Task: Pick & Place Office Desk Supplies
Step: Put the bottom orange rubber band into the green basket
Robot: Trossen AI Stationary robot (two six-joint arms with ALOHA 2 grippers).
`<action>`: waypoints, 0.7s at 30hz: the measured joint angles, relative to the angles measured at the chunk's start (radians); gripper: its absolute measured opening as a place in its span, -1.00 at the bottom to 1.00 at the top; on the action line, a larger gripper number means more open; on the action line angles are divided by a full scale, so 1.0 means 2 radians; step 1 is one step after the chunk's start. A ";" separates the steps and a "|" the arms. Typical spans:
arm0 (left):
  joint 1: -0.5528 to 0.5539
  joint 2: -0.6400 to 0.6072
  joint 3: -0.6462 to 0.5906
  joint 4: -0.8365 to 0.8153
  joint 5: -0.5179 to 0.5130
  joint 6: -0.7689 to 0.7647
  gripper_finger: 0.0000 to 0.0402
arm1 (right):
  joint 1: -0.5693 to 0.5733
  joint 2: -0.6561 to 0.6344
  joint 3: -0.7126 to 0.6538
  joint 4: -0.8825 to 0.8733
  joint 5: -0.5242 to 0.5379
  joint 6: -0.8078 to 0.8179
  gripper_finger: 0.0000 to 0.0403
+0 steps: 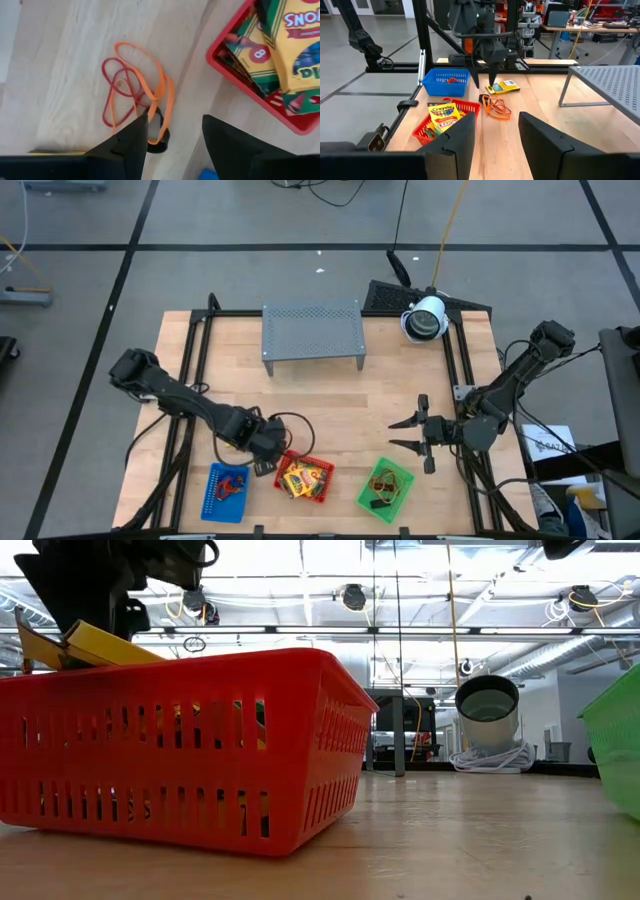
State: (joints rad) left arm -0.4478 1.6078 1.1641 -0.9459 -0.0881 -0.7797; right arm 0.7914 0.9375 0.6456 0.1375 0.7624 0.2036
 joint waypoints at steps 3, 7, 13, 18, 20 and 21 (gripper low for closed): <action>-0.001 0.002 0.000 0.000 -0.006 0.006 -0.03 | 0.000 0.000 0.000 0.000 0.000 0.008 -0.30; -0.010 0.002 0.000 0.004 -0.013 0.020 -0.03 | 0.001 0.000 0.000 -0.007 -0.002 0.010 -0.30; -0.021 0.002 -0.033 0.037 -0.001 0.026 -0.03 | 0.001 0.000 0.000 -0.026 -0.002 0.032 -0.30; -0.023 0.002 -0.074 0.079 0.005 0.007 -0.03 | 0.001 0.000 0.000 -0.030 -0.002 0.038 -0.30; -0.023 0.002 -0.081 0.080 0.005 0.005 -0.03 | 0.001 0.000 0.000 -0.030 -0.002 0.038 -0.30; -0.023 0.002 -0.084 0.080 0.005 0.005 -0.03 | 0.001 0.000 0.000 -0.030 -0.002 0.038 -0.30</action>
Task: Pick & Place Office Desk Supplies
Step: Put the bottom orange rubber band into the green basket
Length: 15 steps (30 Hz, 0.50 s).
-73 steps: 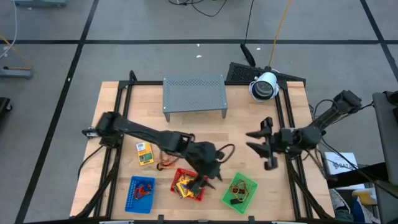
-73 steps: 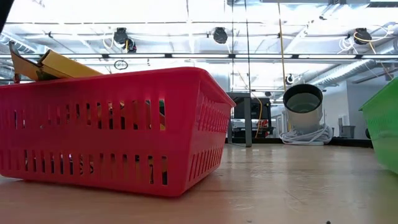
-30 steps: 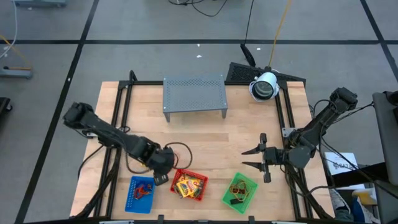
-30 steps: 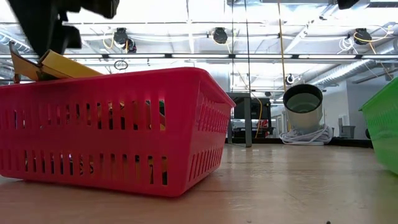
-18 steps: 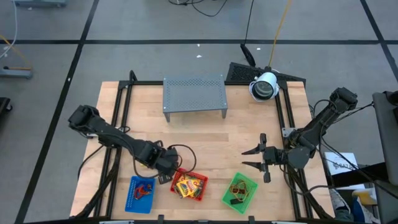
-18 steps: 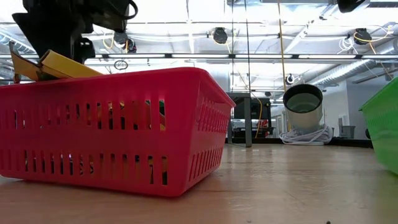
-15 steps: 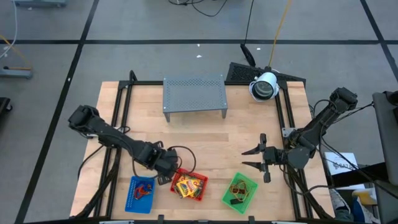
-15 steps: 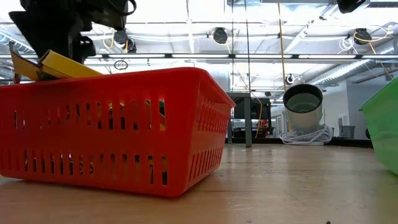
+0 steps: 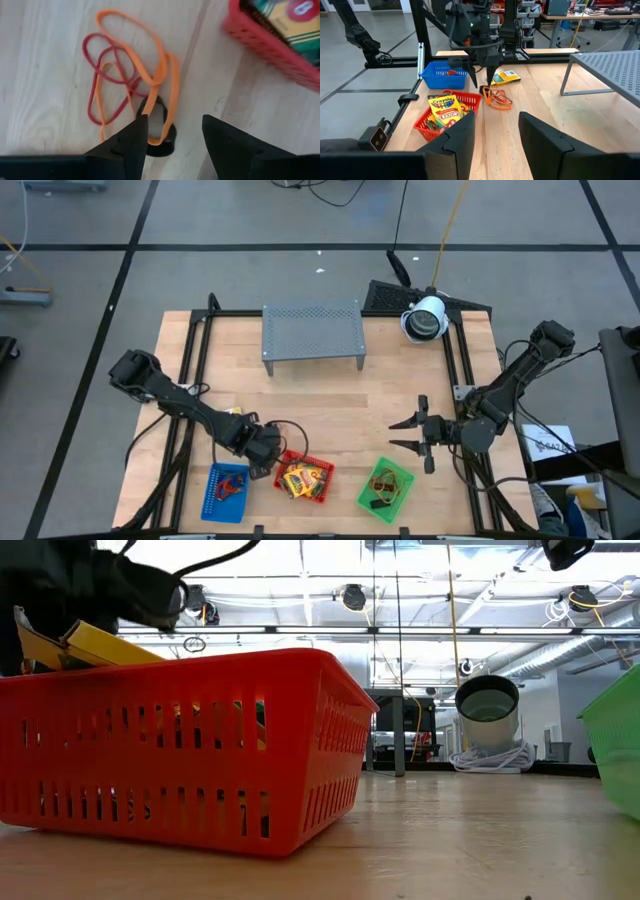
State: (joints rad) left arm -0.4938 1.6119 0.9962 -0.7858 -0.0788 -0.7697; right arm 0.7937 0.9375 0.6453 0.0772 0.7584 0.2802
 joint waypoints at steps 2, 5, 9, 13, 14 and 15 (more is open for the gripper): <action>0.000 0.000 -0.004 0.001 0.000 0.000 -0.03 | 0.000 0.000 0.000 0.000 0.000 0.000 -0.30; 0.000 0.000 -0.012 0.008 0.000 -0.001 -0.03 | 0.000 0.000 0.000 0.000 0.000 0.000 -0.30; 0.000 0.000 -0.027 0.045 -0.001 -0.009 -0.03 | 0.000 0.000 0.000 0.000 0.000 0.000 -0.30; 0.000 0.000 -0.031 0.055 -0.018 -0.015 -0.03 | 0.000 0.000 0.000 0.000 0.000 0.000 -0.30; 0.000 0.000 -0.031 0.055 -0.022 -0.015 -0.03 | 0.000 0.000 0.000 0.000 0.000 0.000 -0.30; 0.000 0.000 -0.031 0.054 -0.025 -0.014 -0.03 | 0.000 0.000 0.000 0.000 0.000 0.000 -0.30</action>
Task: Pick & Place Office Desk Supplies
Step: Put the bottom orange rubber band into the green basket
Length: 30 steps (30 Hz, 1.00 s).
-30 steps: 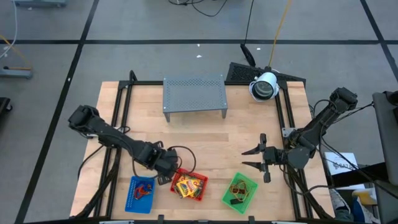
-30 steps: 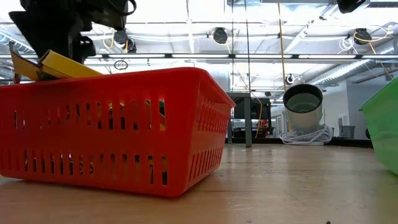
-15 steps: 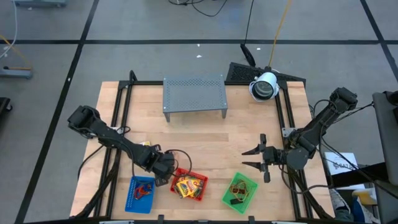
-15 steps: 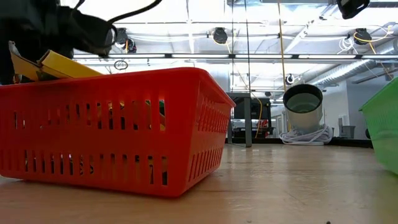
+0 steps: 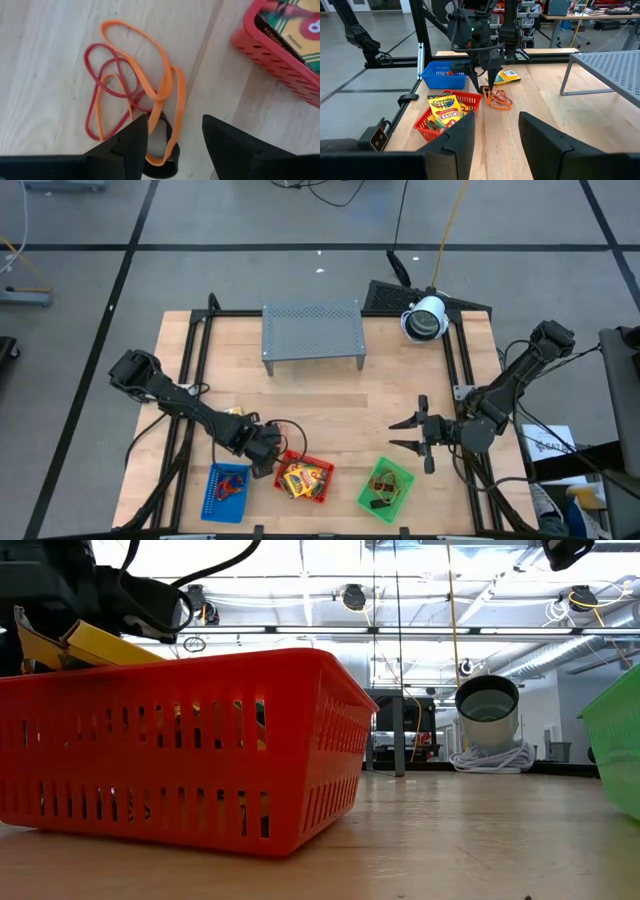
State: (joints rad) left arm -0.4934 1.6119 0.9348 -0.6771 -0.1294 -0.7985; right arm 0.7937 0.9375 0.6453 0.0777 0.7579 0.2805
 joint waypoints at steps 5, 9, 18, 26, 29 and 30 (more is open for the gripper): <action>0.000 0.000 0.000 -0.001 0.001 0.001 -0.03 | 0.000 0.000 0.000 0.000 0.000 0.010 -0.30; 0.000 0.000 0.000 -0.001 0.000 0.000 -0.03 | 0.000 0.000 0.000 0.000 -0.001 0.011 -0.30; 0.000 0.000 0.000 0.000 -0.001 -0.012 -0.03 | 0.000 0.000 0.000 0.000 -0.002 0.011 -0.30; 0.000 0.000 -0.027 0.053 0.013 -0.025 -0.11 | 0.014 0.000 0.000 0.000 -0.002 0.011 -0.30; 0.001 0.000 -0.028 0.051 0.016 -0.030 -0.30 | 0.023 0.000 0.000 0.000 -0.002 0.010 -0.30; 0.002 0.000 -0.028 0.052 0.016 -0.030 -0.38 | 0.024 0.000 0.000 0.000 -0.002 0.010 -0.30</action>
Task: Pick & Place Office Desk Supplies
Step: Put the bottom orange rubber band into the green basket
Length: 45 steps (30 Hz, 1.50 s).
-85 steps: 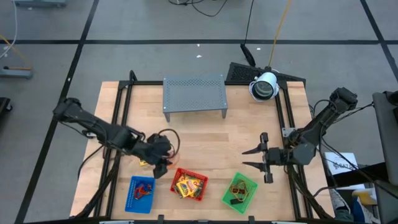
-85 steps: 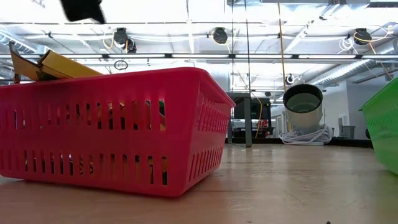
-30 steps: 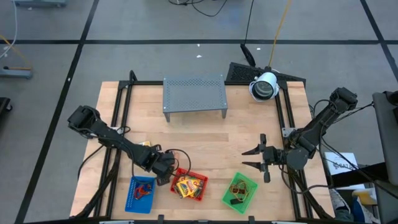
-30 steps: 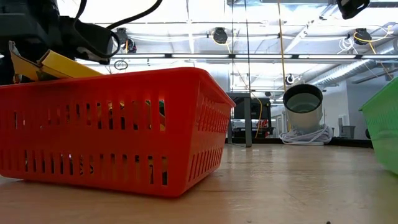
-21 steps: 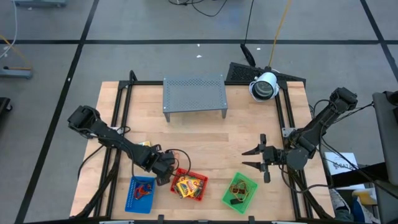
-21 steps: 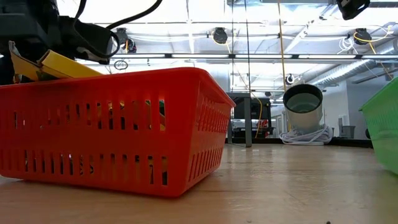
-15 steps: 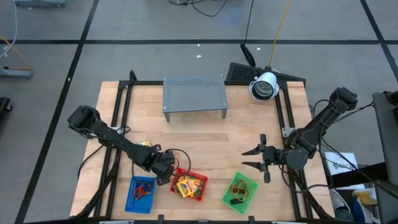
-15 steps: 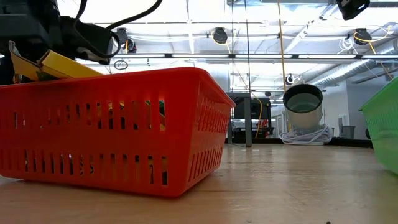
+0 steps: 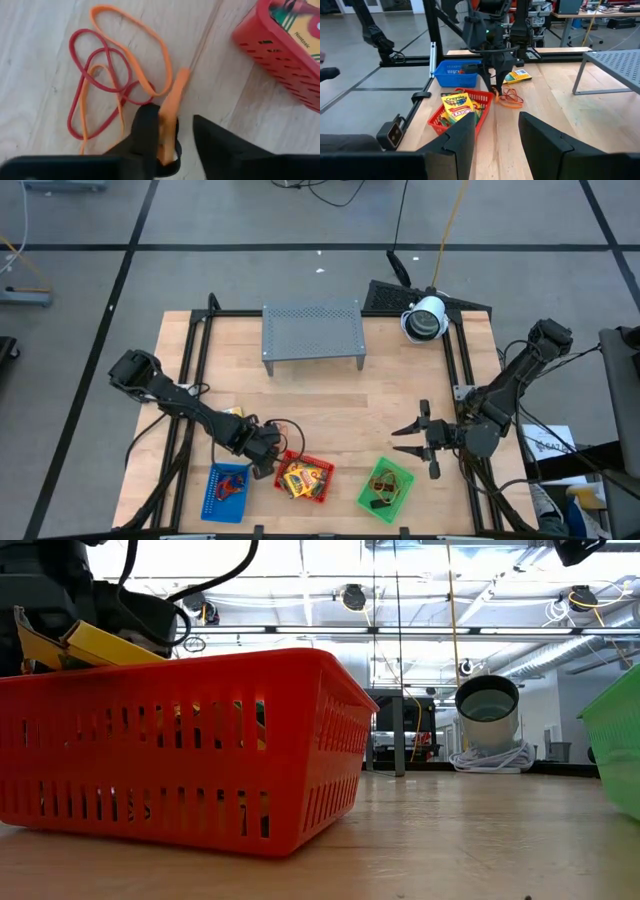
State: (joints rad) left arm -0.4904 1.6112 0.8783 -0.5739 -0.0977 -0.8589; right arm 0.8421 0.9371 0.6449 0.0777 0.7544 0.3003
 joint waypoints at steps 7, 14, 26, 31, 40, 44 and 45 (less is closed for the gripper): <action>0.001 0.000 0.000 0.000 0.000 -0.002 -0.95 | 0.006 0.000 0.000 0.000 0.001 0.001 -0.30; 0.001 0.000 0.000 -0.001 0.004 -0.009 -0.98 | 0.006 0.000 0.000 0.004 0.001 0.001 -0.30; 0.007 -0.073 0.015 -0.030 -0.009 0.006 -0.98 | 0.006 0.000 0.000 0.004 0.002 0.001 -0.30; 0.007 -0.125 0.015 -0.033 -0.023 0.006 -0.99 | 0.005 0.000 0.000 0.004 0.002 0.001 -0.30; 0.007 -0.208 0.015 0.002 -0.037 0.003 -0.99 | 0.005 0.000 0.000 0.004 0.002 0.001 -0.30; 0.007 -0.214 0.015 0.111 -0.050 0.056 -0.99 | 0.005 0.000 0.000 0.004 0.019 0.001 -0.30; 0.007 -0.212 0.015 0.143 -0.051 0.076 -0.99 | 0.005 0.000 0.000 0.004 0.028 0.001 -0.30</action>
State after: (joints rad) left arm -0.4755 1.1879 0.9081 -0.2886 -0.2006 -0.7068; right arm 0.8528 0.9371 0.6449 0.0862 0.8113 0.3019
